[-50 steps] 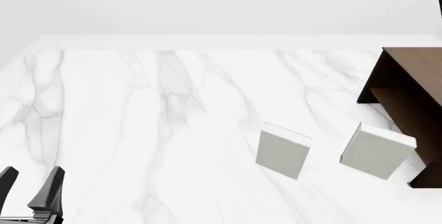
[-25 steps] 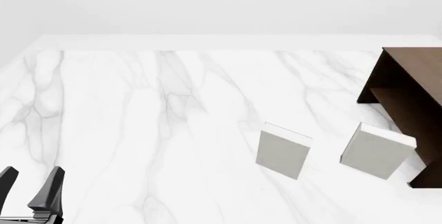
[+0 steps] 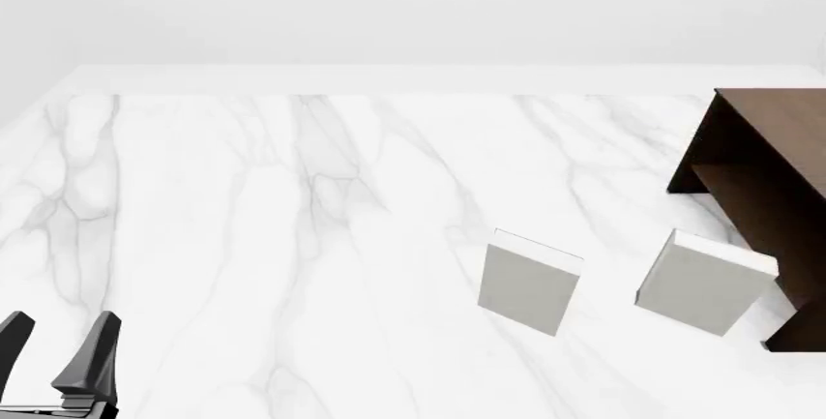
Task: Pick up the book on the left and place it on top of the shelf.
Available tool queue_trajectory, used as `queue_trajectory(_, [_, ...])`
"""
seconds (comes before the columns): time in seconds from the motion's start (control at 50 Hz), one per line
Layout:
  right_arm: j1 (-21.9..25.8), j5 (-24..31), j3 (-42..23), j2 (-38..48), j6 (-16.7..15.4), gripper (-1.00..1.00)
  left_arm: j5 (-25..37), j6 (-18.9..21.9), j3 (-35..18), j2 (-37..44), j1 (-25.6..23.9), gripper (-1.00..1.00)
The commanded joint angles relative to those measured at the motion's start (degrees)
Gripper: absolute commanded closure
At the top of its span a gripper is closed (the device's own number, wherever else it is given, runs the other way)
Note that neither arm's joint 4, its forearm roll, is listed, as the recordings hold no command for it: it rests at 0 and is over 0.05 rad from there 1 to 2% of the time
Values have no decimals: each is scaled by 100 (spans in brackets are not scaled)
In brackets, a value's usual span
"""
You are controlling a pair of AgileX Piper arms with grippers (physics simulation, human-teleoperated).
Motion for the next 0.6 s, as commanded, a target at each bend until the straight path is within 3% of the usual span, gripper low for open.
queue_trajectory(0.02, [-177, -92, -191, 69, 47, 100, 0, 0, 0, 0, 0, -100])
queue_trajectory(0.6, [-474, -248, -281, 249, -225, 100, 0, 0, 0, 0, 0, -100])
